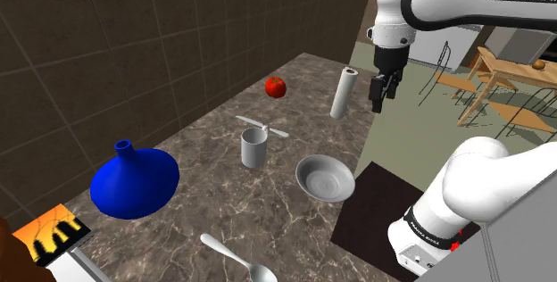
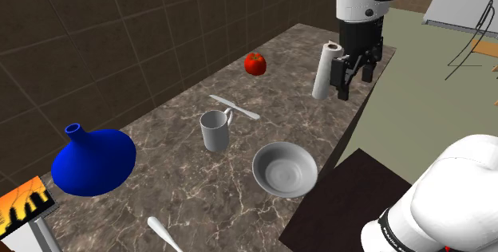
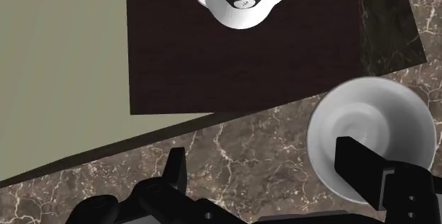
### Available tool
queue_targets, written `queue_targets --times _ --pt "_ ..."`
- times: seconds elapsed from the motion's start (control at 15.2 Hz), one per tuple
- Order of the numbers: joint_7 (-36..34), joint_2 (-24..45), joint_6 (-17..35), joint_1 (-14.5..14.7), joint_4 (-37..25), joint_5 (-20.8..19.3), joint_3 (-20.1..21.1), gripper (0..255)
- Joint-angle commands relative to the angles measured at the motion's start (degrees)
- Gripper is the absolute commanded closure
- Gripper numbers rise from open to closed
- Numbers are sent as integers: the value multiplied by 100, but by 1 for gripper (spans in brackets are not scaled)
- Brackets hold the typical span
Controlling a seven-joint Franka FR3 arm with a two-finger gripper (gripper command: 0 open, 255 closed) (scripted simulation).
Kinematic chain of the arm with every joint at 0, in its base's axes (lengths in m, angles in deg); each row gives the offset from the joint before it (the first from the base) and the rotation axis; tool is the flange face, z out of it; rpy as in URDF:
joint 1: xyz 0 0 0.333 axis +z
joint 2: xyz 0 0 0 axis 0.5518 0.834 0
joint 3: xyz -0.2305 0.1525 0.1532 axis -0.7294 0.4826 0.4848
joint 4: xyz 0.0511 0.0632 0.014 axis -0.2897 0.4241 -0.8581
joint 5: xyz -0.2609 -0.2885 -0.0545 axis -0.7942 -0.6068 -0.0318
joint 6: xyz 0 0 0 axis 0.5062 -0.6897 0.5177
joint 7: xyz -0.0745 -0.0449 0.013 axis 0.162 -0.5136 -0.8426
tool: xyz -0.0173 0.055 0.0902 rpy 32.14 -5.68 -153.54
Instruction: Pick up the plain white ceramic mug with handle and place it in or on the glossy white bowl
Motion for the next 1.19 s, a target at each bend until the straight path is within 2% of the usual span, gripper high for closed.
queue_targets --times 0.0,0.53,1.12 --pt "0 0 0 0 0 0 0 0" --pt "-36 1400 1065 407 -404 320 442 0" --pt "-81 3060 1929 775 -1293 419 953 0"
